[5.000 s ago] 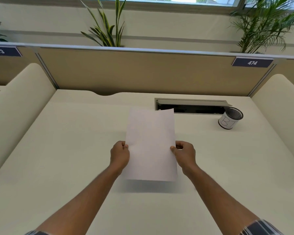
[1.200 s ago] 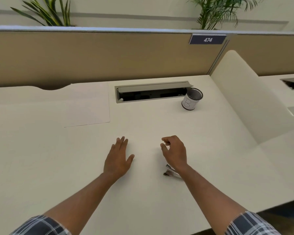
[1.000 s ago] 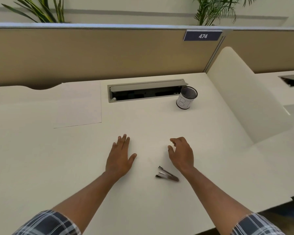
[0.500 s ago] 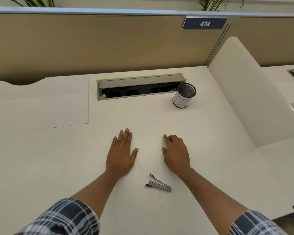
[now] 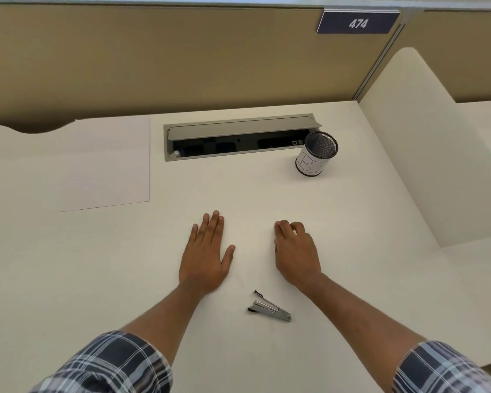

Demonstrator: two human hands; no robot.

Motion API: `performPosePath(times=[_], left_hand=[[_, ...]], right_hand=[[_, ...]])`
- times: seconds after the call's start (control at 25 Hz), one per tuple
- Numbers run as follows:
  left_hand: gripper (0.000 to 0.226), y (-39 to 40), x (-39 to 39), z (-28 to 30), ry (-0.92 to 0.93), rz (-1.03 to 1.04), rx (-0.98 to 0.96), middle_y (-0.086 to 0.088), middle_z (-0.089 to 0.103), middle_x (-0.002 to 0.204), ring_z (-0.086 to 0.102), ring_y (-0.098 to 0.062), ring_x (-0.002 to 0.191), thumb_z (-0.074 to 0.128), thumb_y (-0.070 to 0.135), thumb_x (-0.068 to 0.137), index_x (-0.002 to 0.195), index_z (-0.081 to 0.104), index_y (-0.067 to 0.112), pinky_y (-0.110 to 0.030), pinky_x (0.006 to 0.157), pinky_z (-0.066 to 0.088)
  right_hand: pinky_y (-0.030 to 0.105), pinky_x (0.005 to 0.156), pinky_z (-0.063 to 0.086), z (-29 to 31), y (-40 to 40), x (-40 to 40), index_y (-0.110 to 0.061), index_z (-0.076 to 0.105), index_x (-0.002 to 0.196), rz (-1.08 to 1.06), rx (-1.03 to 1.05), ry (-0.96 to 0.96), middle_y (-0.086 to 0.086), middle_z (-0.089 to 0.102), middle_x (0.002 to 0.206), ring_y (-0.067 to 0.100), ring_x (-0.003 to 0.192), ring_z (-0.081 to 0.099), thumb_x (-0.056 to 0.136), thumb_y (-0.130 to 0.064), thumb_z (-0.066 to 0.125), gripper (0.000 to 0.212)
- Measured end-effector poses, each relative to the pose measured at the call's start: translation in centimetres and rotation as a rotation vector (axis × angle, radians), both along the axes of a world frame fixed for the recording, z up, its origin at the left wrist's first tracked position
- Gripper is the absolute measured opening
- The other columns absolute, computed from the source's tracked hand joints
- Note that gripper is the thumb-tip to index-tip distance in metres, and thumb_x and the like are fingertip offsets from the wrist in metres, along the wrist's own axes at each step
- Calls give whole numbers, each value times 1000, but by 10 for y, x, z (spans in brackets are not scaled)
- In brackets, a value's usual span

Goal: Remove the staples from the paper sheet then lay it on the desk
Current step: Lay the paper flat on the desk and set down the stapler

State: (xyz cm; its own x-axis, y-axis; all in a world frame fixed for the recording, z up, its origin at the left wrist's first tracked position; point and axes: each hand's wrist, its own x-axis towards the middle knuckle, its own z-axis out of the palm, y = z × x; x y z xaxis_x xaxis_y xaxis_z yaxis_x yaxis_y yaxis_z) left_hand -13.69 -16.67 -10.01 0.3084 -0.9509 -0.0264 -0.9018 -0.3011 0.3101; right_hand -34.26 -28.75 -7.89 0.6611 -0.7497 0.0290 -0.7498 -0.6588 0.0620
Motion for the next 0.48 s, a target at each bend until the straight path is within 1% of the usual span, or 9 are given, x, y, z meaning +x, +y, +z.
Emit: performPosePath(times=[0.04,0.12,0.16,0.2,0.24,0.28,0.32,0.4,0.48], left_hand=[[71,1,0,0,9,3,-6,1,6,168,-2,-16,155,32,49,101,159,10,15,-43,125,10],[71,2,0,0,17,9,-5,2,6,168,-3,-15,155,32,49,100,159,10,16,-42,125,11],[71,2,0,1,22,10,-6,3,5,168,-3,-14,155,32,49,100,159,10,16,-42,125,11],[71,1,1,1,27,13,-9,3,5,168,-4,-14,155,32,49,100,159,10,17,-42,125,11],[71,1,1,1,31,15,-10,3,5,168,-4,-14,155,32,49,100,159,11,17,-42,125,11],[71,1,1,2,33,13,-9,3,6,168,-4,-14,155,32,49,100,159,11,17,-42,125,11],[71,1,1,2,33,10,-10,3,6,168,-3,-14,155,33,49,100,159,11,17,-42,125,11],[71,1,1,1,33,11,-14,3,6,168,-3,-14,155,33,49,100,159,11,17,-42,125,11],[71,1,1,1,36,13,-20,3,7,168,-2,-14,155,35,48,100,159,13,16,-42,125,11]], right_hand=[[34,56,49,2,-3,0,-9,63,119,-42,66,-46,0,57,120,30,103,57,88,-16,64,32],[36,68,53,9,-10,1,-20,62,126,-213,302,-214,-7,56,125,23,114,52,98,-27,53,31],[36,75,53,16,-12,1,-23,64,126,-320,454,-359,-9,57,125,20,115,53,99,-29,52,30],[34,79,52,23,-15,3,-24,68,122,-452,631,-544,-10,61,122,18,112,57,100,-30,54,27],[31,79,49,32,-19,6,-22,72,117,-613,825,-754,-8,64,116,17,107,61,99,-28,58,23],[29,75,47,41,-21,8,-19,74,112,-767,1000,-933,-5,67,109,16,99,64,98,-26,61,20],[28,71,45,48,-23,8,-15,75,110,-878,1125,-1050,-2,69,102,15,93,64,96,-23,64,20],[29,67,44,54,-25,7,-9,77,109,-1000,1276,-1166,1,70,95,15,87,65,92,-16,65,21],[28,65,45,56,-26,5,-9,77,107,-1052,1361,-1242,2,71,93,15,84,67,91,-9,62,22]])
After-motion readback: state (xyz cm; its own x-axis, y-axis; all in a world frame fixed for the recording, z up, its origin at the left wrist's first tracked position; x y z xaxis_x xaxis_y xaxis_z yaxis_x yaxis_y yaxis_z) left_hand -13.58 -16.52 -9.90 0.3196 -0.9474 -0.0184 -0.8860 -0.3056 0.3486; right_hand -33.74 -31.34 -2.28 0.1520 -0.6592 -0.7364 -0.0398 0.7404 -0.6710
